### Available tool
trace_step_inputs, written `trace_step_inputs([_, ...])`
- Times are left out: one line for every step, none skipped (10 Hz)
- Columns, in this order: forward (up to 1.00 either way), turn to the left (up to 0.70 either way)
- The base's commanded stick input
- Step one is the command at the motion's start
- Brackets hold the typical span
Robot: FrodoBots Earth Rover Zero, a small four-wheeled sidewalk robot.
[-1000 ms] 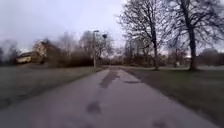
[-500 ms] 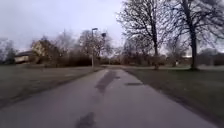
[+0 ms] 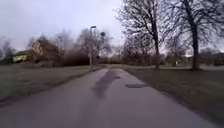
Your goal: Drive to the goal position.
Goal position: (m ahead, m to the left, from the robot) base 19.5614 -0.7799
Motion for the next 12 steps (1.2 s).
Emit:
trace_step_inputs([1.00, 0.00])
trace_step_inputs([1.00, 0.00])
trace_step_inputs([1.00, 0.00])
trace_step_inputs([1.00, 0.00])
trace_step_inputs([1.00, 0.00])
trace_step_inputs([1.00, 0.00])
trace_step_inputs([1.00, 0.26])
trace_step_inputs([1.00, 0.23])
trace_step_inputs([1.00, 0.00])
trace_step_inputs([1.00, 0.00])
trace_step_inputs([1.00, 0.00])
trace_step_inputs([1.00, 0.00])
